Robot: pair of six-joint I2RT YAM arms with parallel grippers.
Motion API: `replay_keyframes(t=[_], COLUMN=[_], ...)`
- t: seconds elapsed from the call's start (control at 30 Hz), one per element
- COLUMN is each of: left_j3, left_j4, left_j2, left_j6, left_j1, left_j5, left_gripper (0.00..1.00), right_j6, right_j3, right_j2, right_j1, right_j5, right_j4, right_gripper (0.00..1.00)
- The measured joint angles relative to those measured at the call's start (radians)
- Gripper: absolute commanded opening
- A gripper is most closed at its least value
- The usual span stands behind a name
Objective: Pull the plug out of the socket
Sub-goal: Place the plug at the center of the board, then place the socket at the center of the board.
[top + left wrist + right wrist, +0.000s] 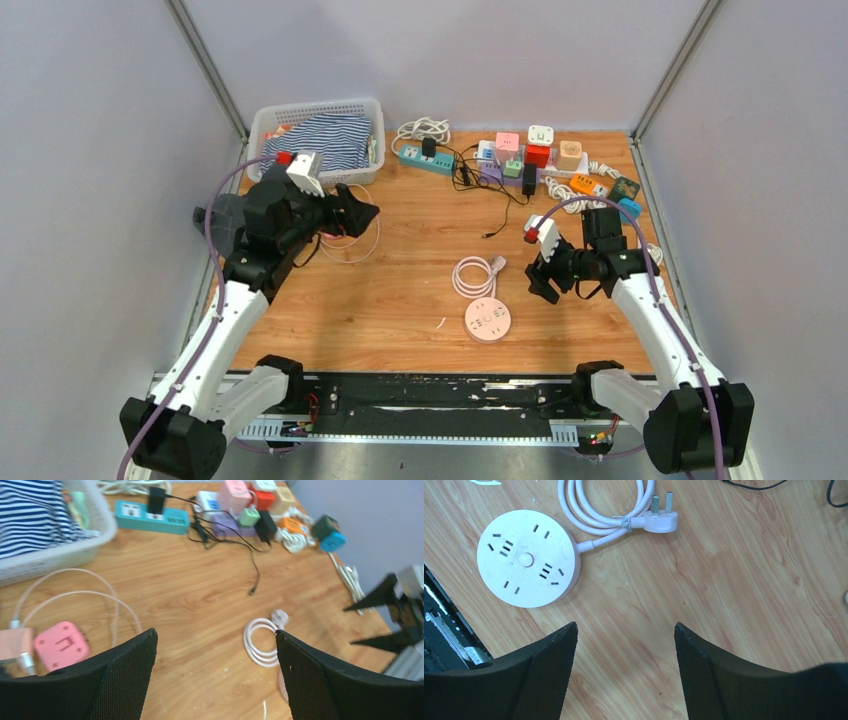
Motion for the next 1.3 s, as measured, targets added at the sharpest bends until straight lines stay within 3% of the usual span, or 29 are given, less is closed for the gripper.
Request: replay_keyframes(t=[0.17,0.37,0.6,0.9,1.1,1.2,1.3], left_j3=[-0.058,-0.19,-0.211,-0.014,0.028,0.071,0.154], left_j4=[0.006,0.081,0.183,0.24,0.24,0.234,0.208], left_j2=[-0.05,-0.051,0.203,0.584,0.692,0.743,0.822], left_j6=[0.006,0.042,0.076,-0.028,-0.146,-0.178,-0.195], left_j1=[-0.152,-0.436,-0.682,-0.753,-0.753,-0.753,-0.753], left_j5=[0.034,-0.07,-0.248,-0.489,-0.711,-0.753,-0.758], left_gripper=[0.89,0.9,0.89,0.87,0.74,0.65,0.64], right_j6=[-0.023,-0.048,-0.053,-0.058,-0.06,-0.06,-0.06], right_j3=[-0.038,-0.058,-0.063,-0.069,-0.076,-0.076,-0.076], right_j2=[-0.059,-0.115,-0.113,-0.121,-0.096,-0.092,-0.092], right_j1=[-0.026,-0.044,-0.044,-0.044,-0.044,-0.044,-0.044], right_j5=[-0.007,-0.033,-0.035,-0.043,-0.046,-0.046,-0.047], right_j4=[-0.001,-0.001,-0.001,0.0,0.0,0.0,0.0], right_gripper=[0.73,0.73,0.73,0.73,0.73,0.73,0.73])
